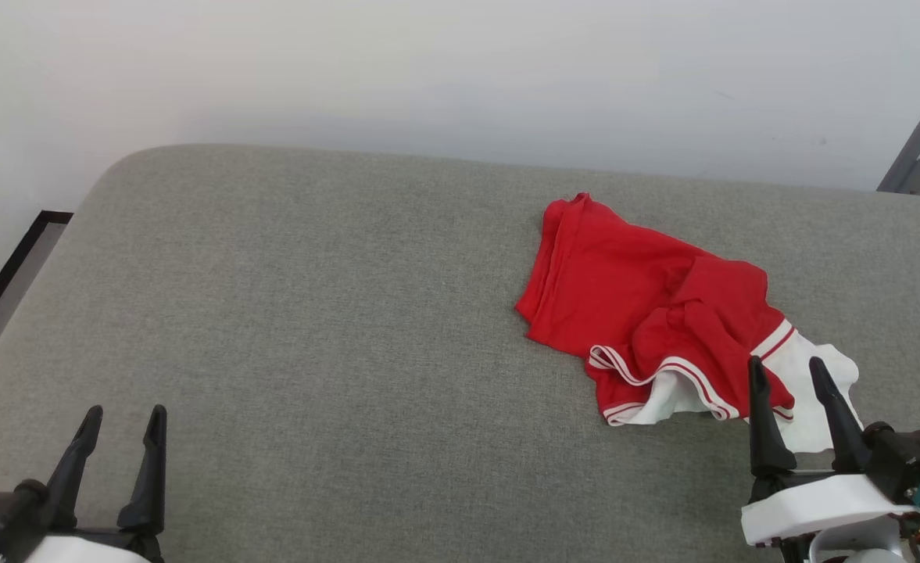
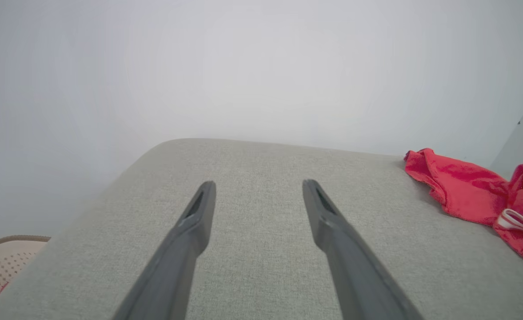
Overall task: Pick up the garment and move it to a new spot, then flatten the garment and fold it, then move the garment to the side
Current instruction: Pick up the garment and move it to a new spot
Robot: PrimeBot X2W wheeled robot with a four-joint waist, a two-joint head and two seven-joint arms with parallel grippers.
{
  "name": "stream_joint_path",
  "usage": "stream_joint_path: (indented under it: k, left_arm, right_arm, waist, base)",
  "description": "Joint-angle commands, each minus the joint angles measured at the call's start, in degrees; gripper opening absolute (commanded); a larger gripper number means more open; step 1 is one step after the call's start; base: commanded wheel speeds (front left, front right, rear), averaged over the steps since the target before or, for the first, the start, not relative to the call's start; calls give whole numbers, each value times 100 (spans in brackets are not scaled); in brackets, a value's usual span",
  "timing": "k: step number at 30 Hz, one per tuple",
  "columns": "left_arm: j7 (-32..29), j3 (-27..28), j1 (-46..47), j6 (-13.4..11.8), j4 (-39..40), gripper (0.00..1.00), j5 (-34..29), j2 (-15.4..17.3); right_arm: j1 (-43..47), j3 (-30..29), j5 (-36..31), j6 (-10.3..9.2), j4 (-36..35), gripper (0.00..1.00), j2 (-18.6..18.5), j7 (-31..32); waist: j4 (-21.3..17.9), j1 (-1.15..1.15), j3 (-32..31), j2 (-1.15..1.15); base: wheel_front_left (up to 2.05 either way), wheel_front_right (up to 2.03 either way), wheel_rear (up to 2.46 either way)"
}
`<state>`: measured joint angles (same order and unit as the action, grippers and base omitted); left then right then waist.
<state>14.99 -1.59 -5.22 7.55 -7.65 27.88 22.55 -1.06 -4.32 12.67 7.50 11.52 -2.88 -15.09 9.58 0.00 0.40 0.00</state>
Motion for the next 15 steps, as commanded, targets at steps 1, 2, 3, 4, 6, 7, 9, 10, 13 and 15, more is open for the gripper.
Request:
stream_joint_path:
  k: [1,2,3,4,6,7,9,10,13,15]
  left_arm:
    - [26,45,-110,-12,148,100,-121,-32]
    - [27,79,-154,-12,261,100,-199,-62]
    - [27,121,-204,-12,355,100,-245,-92]
    - [26,140,-251,-12,405,100,-242,-127]
    - [27,145,-307,-12,473,100,-271,-166]
    - [27,135,-319,-12,475,100,-280,-175]
    - [27,103,-316,-12,438,100,-313,-187]
    - [27,99,-305,-12,419,100,-319,-195]
    - [27,125,-272,-12,383,100,-313,-226]
    - [27,145,-260,-12,382,100,-310,-242]
  right_arm:
    - [33,-13,39,-2,-57,100,-2,-11]
    - [39,-12,38,-2,-96,100,-3,-11]
    - [31,-3,36,-2,-132,100,-3,-11]
    - [26,3,37,-2,-157,100,-3,-11]
    - [42,15,55,-2,-174,100,-3,-11]
    - [50,17,51,-2,-153,100,-3,-11]
    - [39,25,48,-2,-127,100,-3,-11]
    - [37,26,54,-2,-119,100,-3,-11]
    - [24,17,63,-2,-106,100,-3,-11]
    - [6,13,60,-2,-104,100,-3,-11]
  waist:
    - [-13,0,15,0]
    - [-24,0,36,0]
    - [-38,0,64,0]
    - [-48,0,85,0]
    - [-69,0,149,0]
    - [-72,0,177,0]
    - [-71,0,225,0]
    - [-69,0,238,0]
    - [-66,0,267,0]
    - [-69,0,284,0]
  base:
    - [0,0,0]
    - [0,0,0]
    - [0,0,0]
    - [0,0,0]
    - [0,0,0]
    - [0,0,0]
    - [0,0,0]
    - [0,0,0]
    - [0,0,0]
    - [0,0,0]
